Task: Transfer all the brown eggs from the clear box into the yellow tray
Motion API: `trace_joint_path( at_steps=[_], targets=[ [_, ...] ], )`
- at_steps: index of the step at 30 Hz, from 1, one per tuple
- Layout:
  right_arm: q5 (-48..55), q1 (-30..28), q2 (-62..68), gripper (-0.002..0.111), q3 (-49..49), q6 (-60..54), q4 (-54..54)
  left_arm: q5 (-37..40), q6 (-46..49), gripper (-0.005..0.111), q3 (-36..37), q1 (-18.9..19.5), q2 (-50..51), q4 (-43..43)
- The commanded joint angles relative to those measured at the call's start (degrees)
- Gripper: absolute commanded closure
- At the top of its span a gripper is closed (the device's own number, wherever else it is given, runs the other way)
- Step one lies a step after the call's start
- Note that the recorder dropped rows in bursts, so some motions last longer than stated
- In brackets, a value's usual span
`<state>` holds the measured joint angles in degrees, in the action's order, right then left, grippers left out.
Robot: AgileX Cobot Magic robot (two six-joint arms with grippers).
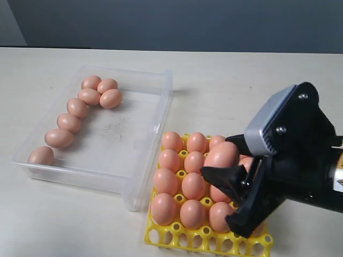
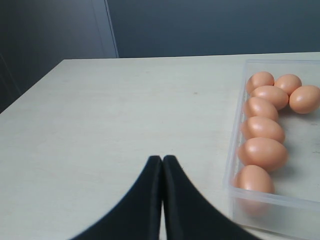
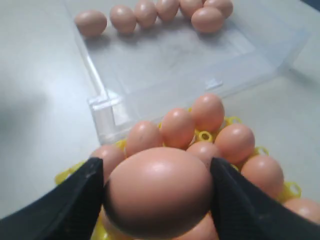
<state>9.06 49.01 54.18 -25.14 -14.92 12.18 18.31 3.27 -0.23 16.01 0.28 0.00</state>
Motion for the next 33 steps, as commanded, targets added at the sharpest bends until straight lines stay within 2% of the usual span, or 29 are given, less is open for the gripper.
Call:
trace_joint_path(
  at_steps=[1, 4, 7, 11, 15, 24, 33],
  targets=[
    [-11.80, -0.32, 10.44, 0.109, -0.58, 0.19, -0.09, -0.63, -0.03, 0.106, 0.23, -0.26, -0.28, 0.00],
    [-12.88, -0.32, 22.86, 0.109, -7.40, 0.19, -0.09, -0.63, -0.03, 0.106, 0.23, -0.26, -0.28, 0.00],
    [-12.52, -0.32, 34.32, 0.109, -20.29, -0.23, -0.32, -0.63, -0.03, 0.106, 0.23, -0.26, -0.28, 0.00],
    [-3.88, -0.32, 48.02, 0.109, -37.66, -0.47, -0.32, -0.63, -0.03, 0.106, 0.23, -0.26, -0.28, 0.00],
    [-0.03, -0.32, 55.90, 0.109, -46.19, -0.47, -0.32, -0.63, -0.03, 0.106, 0.23, -0.26, -0.28, 0.00],
    [6.70, -0.32, 65.42, 0.107, -55.34, -0.61, -0.09, -0.63, -0.03, 0.106, 0.23, -0.26, -0.28, 0.00],
    [8.34, -0.32, 67.51, 0.080, -55.89, -0.91, 0.32, -0.63, -0.03, 0.106, 0.23, -0.26, -0.28, 0.00]
  ],
)
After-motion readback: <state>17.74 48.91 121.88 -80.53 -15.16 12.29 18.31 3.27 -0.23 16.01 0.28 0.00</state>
